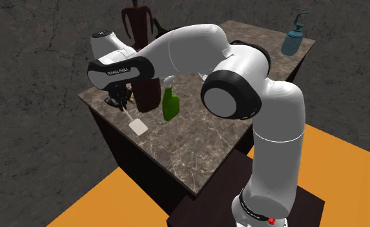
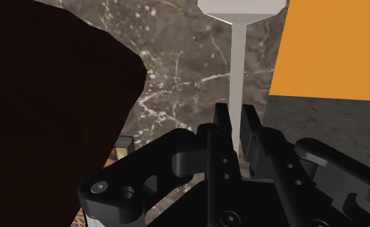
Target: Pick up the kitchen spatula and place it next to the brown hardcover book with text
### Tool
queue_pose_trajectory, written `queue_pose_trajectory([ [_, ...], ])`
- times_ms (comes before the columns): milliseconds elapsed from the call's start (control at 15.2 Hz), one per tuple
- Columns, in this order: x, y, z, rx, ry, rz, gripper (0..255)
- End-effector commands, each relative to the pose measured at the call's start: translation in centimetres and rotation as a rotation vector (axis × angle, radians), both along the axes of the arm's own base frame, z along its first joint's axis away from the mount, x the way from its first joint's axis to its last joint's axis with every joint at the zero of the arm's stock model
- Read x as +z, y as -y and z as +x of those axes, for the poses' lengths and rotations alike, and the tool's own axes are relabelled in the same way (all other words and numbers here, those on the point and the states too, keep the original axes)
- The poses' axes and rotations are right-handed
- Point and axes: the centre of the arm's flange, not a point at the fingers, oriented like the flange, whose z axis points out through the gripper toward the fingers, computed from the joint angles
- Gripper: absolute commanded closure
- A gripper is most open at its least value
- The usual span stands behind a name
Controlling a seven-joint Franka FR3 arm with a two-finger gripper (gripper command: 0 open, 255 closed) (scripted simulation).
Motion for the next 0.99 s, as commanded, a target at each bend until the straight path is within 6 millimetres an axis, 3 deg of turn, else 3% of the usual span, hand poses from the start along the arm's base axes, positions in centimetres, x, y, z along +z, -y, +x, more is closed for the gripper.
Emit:
queue_pose_trajectory([
  [0, -0.5, -0.3, 1.2, -0.001, 0.0, 0.0, 255],
  [924, -7.9, -0.3, 1.2, -0.001, 0.0, 0.0, 255],
])
